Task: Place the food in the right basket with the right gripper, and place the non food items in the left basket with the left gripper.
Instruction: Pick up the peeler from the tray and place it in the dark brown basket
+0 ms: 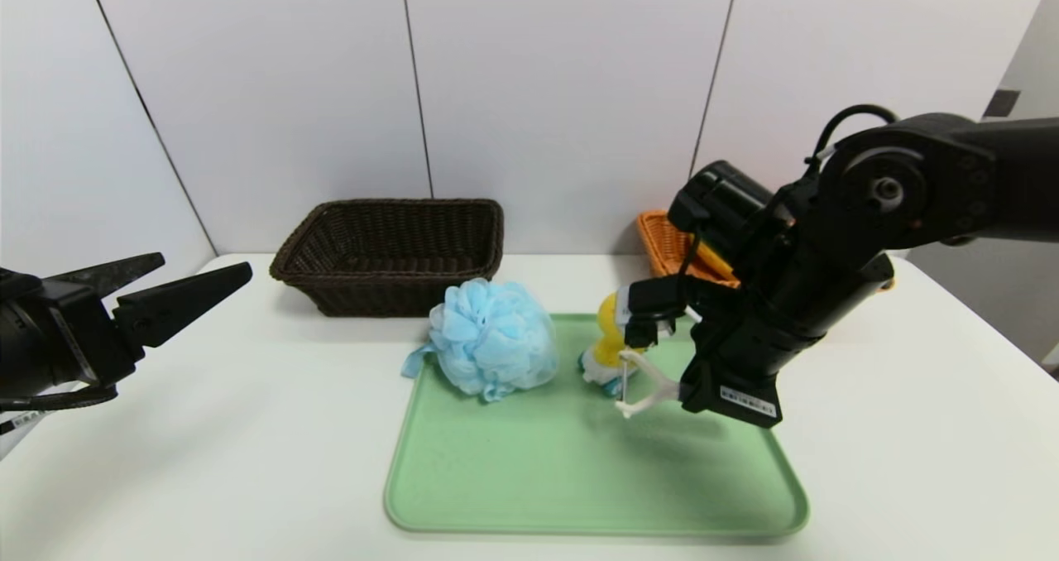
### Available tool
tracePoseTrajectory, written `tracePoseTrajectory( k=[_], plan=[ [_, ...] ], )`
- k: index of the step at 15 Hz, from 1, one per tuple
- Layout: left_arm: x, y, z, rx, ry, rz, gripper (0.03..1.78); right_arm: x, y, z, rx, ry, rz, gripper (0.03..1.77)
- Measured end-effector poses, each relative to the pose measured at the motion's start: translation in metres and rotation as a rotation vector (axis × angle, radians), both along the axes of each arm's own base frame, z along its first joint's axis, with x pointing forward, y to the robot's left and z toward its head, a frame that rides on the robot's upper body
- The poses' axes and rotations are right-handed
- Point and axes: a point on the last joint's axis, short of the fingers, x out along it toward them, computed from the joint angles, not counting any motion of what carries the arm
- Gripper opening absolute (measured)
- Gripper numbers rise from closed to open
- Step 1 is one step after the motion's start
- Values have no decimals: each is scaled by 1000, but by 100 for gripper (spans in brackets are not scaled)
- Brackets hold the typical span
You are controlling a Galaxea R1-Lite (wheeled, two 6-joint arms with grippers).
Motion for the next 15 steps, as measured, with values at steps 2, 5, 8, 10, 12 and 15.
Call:
tracePoseTrajectory(
  k=[2,5,8,10,12,15],
  plan=[
    [1,0,0,1,2,-2,169,-17,-4,21,37,-41,6,26],
    [1,0,0,2,4,-5,169,-43,-1,52,149,-88,31,26],
    [1,0,-1,1,6,-4,169,-54,12,99,337,-187,27,26],
    [1,0,-1,1,5,-3,169,-46,26,123,467,-278,6,26],
    [1,0,-1,1,4,-3,169,-22,50,121,595,-340,-39,26],
    [1,0,0,1,2,-3,169,21,92,100,791,-415,-106,26]
  ],
)
